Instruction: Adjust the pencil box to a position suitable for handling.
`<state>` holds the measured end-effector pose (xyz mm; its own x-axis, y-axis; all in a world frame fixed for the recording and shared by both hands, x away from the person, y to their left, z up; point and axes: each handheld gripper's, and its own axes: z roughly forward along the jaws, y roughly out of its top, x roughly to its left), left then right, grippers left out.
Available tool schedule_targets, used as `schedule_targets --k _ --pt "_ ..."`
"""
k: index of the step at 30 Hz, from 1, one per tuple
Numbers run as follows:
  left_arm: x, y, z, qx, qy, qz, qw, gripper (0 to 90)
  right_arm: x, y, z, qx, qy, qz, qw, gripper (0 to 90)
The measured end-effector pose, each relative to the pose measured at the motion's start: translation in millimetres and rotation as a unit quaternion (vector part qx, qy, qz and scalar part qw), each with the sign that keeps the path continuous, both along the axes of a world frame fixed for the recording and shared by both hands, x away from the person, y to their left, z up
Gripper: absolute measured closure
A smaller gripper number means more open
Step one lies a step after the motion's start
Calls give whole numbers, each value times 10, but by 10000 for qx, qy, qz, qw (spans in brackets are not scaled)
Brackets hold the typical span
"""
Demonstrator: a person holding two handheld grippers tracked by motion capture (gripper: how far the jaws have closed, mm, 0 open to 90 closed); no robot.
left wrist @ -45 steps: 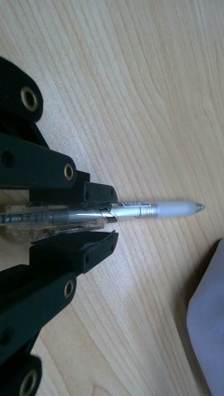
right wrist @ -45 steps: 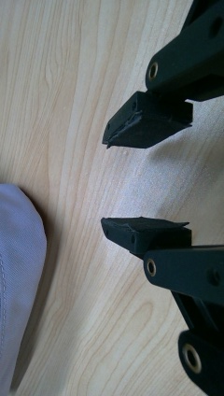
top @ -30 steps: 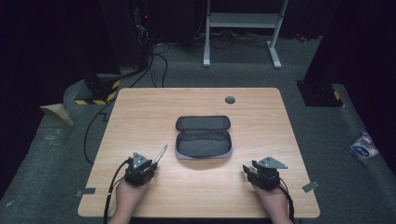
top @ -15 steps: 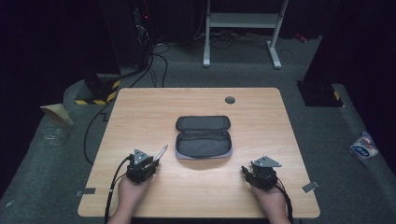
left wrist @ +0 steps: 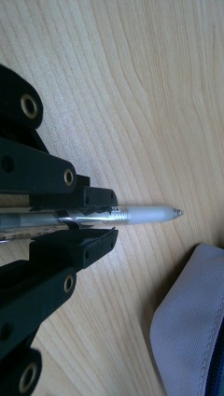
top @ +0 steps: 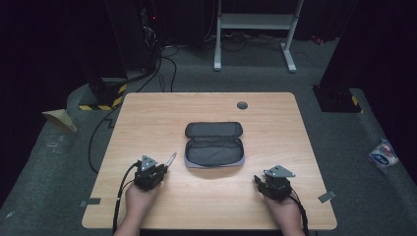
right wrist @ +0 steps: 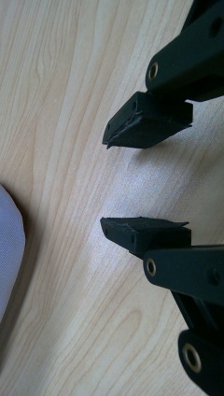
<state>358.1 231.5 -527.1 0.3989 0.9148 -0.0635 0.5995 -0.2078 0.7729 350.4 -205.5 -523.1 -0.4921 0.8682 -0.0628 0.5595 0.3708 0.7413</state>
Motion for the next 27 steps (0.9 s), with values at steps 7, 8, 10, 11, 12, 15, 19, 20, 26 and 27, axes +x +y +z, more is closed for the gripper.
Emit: schedule_targets --k 7,8,10,11,12,15,19,20,26,27 --pt "-21 32 36 -124 -78 -6 9999 790 -6 8 0 -29 -25 -5 10000 533" --pt "-28 45 49 -114 -103 -33 9999 790 -7 9 0 -31 -26 -4 10000 535" --pt "-47 50 68 -150 -159 -50 9997 790 -12 15 1 -52 -36 -9 10000 538" --pt "-55 53 75 -154 -176 -61 9997 790 -14 18 0 -57 -50 -9 10000 540" --pt "-64 56 83 -155 -179 -82 9997 790 -14 19 1 -71 -50 -2 10000 541" --pt "-80 67 106 -162 -253 -115 9995 790 -6 8 1 -23 -21 12 10000 541" --pt "-83 82 150 -200 -292 -82 9993 790 1 0 0 -15 -17 33 10000 541" --pt "-80 87 164 -257 -316 -58 9992 790 1 0 0 -15 -17 32 10000 541" --pt "-84 59 222 -282 -417 -144 9986 790 1 0 0 -11 -14 33 10000 540" --pt "-90 33 235 -276 -446 -174 9985 790 2 -2 0 -6 -9 35 10000 539"
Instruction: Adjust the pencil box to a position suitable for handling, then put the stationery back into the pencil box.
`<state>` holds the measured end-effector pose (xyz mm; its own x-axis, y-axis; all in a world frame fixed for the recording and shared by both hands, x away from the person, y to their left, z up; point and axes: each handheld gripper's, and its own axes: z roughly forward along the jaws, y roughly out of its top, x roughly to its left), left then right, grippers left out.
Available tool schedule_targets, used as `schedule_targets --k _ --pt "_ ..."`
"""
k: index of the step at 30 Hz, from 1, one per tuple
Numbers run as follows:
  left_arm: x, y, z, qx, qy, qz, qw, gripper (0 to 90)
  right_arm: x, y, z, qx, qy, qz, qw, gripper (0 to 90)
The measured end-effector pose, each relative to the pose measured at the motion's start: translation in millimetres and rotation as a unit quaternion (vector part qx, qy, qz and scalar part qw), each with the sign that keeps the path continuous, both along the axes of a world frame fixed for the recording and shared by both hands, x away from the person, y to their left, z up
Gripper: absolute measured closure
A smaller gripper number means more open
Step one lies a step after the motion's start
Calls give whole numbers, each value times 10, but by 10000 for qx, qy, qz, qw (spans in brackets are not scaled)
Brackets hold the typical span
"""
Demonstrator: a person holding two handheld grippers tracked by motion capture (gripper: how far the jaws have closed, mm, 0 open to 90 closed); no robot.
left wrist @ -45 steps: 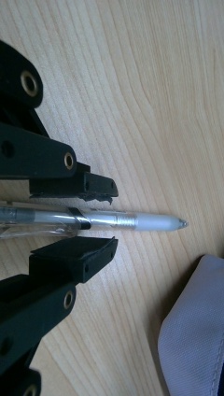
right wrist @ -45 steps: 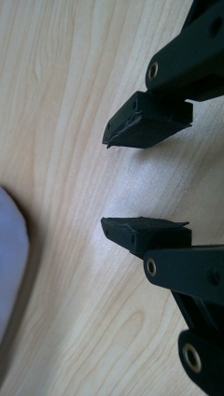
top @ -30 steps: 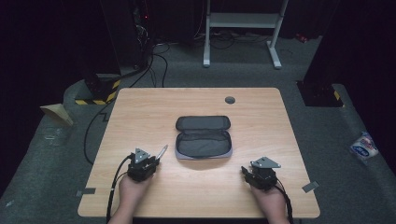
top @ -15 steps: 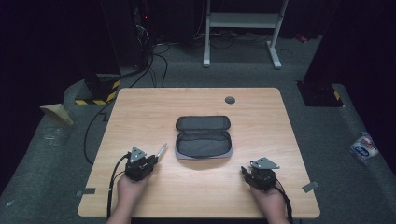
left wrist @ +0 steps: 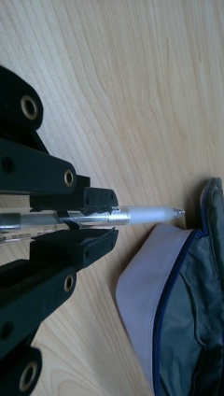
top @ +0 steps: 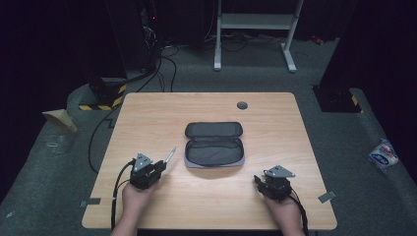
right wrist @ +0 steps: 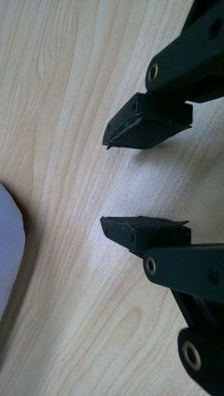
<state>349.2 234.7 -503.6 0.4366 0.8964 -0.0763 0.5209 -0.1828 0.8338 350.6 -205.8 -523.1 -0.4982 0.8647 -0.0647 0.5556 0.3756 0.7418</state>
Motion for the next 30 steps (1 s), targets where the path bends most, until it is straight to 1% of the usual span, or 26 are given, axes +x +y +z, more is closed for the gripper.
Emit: schedule_targets --k 2,4,6,11,12,13,15,18,19,20,22,23,25,27,29,30 --pt "-9 -24 9 15 -29 29 10000 790 -2 2 0 11 12 -19 10000 537" --pt "-15 -37 17 -74 -14 53 10000 789 -1 0 0 16 16 -21 10000 537" --pt "-23 -53 30 -133 -21 23 9999 789 5 -6 1 29 28 -14 10000 536" --pt "-42 -103 54 -148 -80 33 9999 789 4 -3 0 49 43 -22 10000 537" --pt "-40 -109 59 -174 -85 39 9998 789 5 -6 2 63 62 -32 10000 537" --pt "-28 -106 66 -182 -86 66 9998 789 16 -17 1 135 112 -23 9998 537" --pt "-7 -108 80 -90 -36 73 9999 789 23 -26 0 156 129 5 9998 534" --pt "24 -98 114 -86 -10 71 9999 789 23 -25 0 160 133 19 9998 529" --pt "37 -100 130 -123 26 82 9999 790 25 -28 0 167 138 17 9998 527" --pt "46 -101 148 -148 8 82 9999 789 25 -27 0 173 147 5 9997 523" --pt "64 -111 187 -77 -36 67 9999 789 25 -27 0 159 134 4 9998 518" --pt "64 -111 187 -77 -36 67 9999 789 25 -26 0 156 133 -1 9998 516" --pt "72 -135 237 -53 -59 29 10000 789 25 -27 0 165 143 -17 9998 511" --pt "66 -145 258 -75 -61 11 10000 789 26 -28 1 170 155 -26 9997 509" --pt "64 -151 268 -43 -59 -15 10000 789 25 -27 1 176 163 -42 9997 507" --pt "58 -159 290 5 -100 -9 9999 789 28 -29 1 174 163 -63 9997 496"
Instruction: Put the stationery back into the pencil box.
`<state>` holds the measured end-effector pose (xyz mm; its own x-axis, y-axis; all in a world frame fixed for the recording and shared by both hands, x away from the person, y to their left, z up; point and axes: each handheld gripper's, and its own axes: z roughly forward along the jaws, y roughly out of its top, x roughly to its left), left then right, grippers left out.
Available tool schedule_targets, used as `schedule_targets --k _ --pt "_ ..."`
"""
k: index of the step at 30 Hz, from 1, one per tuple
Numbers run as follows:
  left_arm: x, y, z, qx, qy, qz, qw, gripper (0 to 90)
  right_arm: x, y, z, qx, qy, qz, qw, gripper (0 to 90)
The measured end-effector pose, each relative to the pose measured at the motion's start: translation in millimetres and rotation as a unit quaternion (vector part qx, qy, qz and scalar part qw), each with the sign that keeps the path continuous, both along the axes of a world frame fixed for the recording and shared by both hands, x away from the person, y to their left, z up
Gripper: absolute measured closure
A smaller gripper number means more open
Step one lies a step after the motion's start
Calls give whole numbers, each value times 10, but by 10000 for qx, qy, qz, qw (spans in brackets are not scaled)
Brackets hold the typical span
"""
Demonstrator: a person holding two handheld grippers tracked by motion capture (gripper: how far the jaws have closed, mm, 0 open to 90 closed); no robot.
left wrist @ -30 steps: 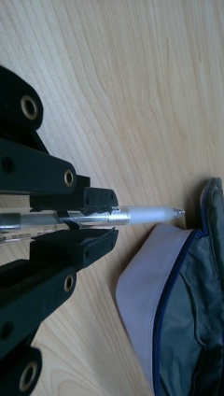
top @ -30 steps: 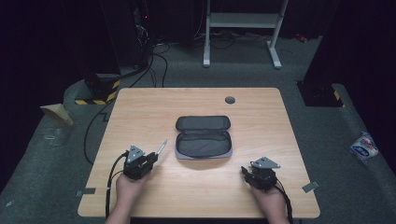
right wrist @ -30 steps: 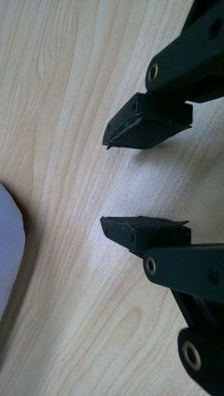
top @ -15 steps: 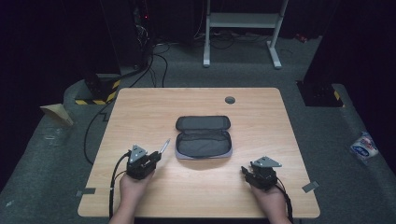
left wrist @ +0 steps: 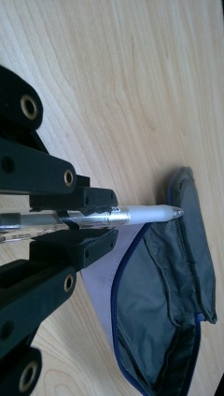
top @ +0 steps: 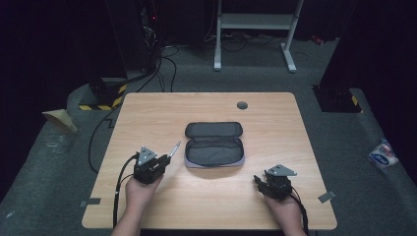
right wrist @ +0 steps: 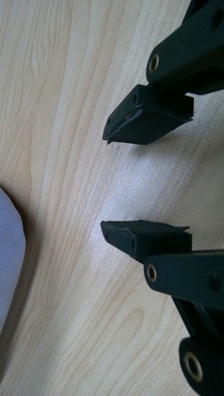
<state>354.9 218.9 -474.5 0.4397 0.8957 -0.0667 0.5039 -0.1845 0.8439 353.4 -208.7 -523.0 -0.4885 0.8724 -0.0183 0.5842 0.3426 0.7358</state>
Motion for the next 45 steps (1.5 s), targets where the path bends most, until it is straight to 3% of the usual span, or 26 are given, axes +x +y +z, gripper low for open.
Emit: schedule_targets --k 8,13,21,28,45 --pt "19 -17 90 85 -69 -66 9999 789 -1 -4 3 -12 21 32 10000 463" --pt "80 -69 120 139 -77 -151 9998 788 -9 -37 15 -146 -12 64 9999 450" --pt "154 -190 181 230 -100 -305 9992 788 -5 -106 1 -2 47 -45 10000 408" --pt "229 -246 222 166 -47 -429 9989 788 -7 -104 -3 15 50 -111 9999 391" --pt "473 -585 218 244 30 -742 9969 787 -6 -105 -3 7 43 -97 9999 392"
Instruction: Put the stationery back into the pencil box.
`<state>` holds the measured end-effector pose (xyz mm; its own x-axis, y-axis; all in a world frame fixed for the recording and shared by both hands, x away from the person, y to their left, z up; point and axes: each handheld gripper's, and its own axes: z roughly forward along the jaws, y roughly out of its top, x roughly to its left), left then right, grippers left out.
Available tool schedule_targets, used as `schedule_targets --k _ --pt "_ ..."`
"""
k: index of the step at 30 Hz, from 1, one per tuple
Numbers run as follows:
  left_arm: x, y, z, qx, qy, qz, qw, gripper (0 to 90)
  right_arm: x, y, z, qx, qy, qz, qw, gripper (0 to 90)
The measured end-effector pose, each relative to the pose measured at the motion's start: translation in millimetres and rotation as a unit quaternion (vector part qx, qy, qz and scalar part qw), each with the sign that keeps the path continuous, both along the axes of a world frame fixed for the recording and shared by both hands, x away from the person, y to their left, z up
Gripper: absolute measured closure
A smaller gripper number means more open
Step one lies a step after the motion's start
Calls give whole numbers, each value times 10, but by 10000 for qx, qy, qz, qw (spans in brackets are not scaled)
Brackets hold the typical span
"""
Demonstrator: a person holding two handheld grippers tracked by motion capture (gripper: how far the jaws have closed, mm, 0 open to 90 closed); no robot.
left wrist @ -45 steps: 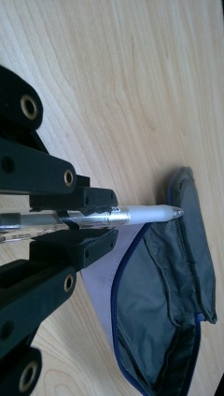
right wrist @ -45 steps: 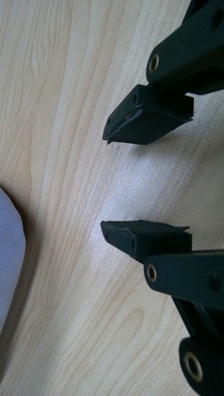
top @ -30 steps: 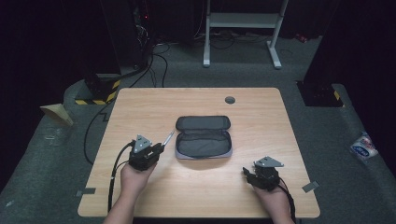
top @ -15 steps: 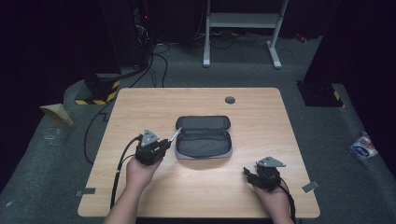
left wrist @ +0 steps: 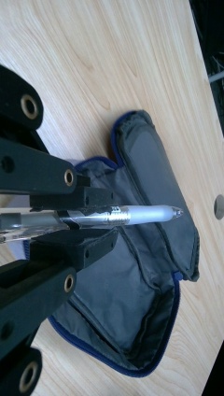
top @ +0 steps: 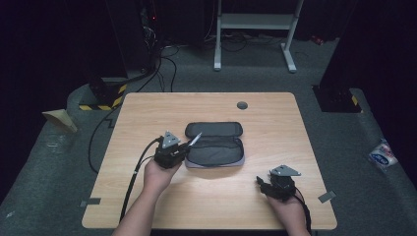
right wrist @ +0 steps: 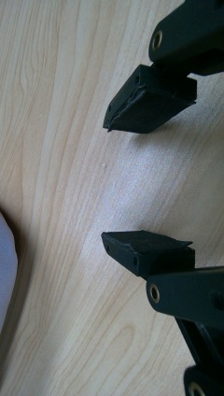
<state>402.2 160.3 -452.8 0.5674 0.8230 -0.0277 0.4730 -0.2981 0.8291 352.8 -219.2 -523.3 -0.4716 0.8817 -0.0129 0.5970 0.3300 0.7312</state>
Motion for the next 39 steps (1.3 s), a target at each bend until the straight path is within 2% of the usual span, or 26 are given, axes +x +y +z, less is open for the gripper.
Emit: schedule_targets --k 20,21,26,39 --pt "180 -319 -10 22 3 -328 9995 787 -1 0 0 -1 -2 0 10000 392" --pt "195 -370 -17 79 5 -378 9993 787 0 0 0 -1 -4 0 10000 392" --pt "219 -471 -31 59 16 -462 9989 787 -1 0 0 1 -1 -1 10000 392" --pt "252 -550 -87 57 67 -520 9986 787 -1 1 0 -3 -3 0 10000 392"
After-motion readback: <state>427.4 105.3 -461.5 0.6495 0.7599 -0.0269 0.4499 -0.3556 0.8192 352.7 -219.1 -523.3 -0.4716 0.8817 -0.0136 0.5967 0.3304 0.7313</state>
